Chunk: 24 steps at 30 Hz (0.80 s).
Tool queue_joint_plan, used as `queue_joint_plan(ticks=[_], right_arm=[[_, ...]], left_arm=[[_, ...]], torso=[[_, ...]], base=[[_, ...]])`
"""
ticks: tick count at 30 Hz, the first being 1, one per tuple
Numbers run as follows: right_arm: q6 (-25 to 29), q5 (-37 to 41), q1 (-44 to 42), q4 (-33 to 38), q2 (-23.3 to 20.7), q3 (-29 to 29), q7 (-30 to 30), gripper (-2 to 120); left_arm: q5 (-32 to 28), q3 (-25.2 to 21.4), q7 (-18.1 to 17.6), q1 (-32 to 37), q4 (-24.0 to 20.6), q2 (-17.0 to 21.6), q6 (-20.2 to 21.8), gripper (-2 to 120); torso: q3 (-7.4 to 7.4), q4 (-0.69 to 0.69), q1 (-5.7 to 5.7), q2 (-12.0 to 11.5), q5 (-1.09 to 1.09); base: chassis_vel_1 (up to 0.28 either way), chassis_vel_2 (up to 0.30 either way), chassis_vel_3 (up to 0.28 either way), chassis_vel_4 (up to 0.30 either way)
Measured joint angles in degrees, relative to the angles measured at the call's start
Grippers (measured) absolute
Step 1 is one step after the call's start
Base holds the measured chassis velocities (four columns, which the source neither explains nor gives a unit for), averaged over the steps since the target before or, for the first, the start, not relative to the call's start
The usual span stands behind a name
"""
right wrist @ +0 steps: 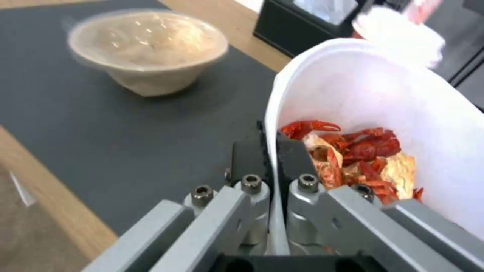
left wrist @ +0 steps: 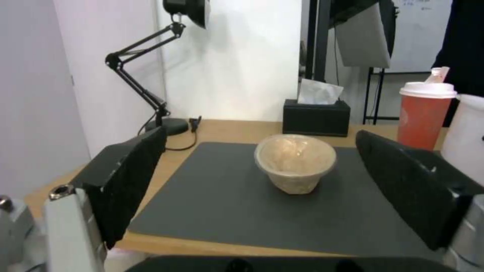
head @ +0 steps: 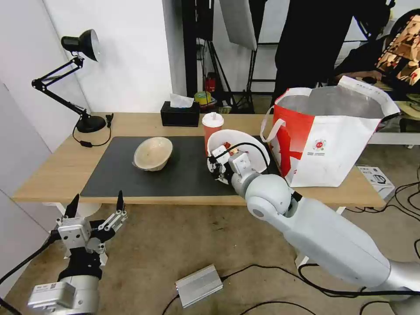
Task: Pick up the trash from the table and place it into the takeout bag.
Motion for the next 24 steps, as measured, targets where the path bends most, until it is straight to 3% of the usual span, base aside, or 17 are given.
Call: queue_joint_plan(ticks=[17, 24], right_arm=[[0.0, 5.2, 4.3, 7.6, -3.0, -1.4, 0.7, 0], [0.0, 11.5, 6.9, 10.5, -4.2, -0.9, 1.7, 0]], left_arm=[[0.0, -0.2, 0.0, 0.0, 0.0, -0.1, 0.0, 100], [0.0, -0.1, 0.0, 0.1, 0.0, -0.2, 0.0, 100]], torso=[[0.00, 0.00, 0.00, 0.0, 0.00], [0.00, 0.00, 0.00, 0.0, 0.00]], base=[[0.000, 0.000, 0.000, 0.000], [0.000, 0.000, 0.000, 0.000]])
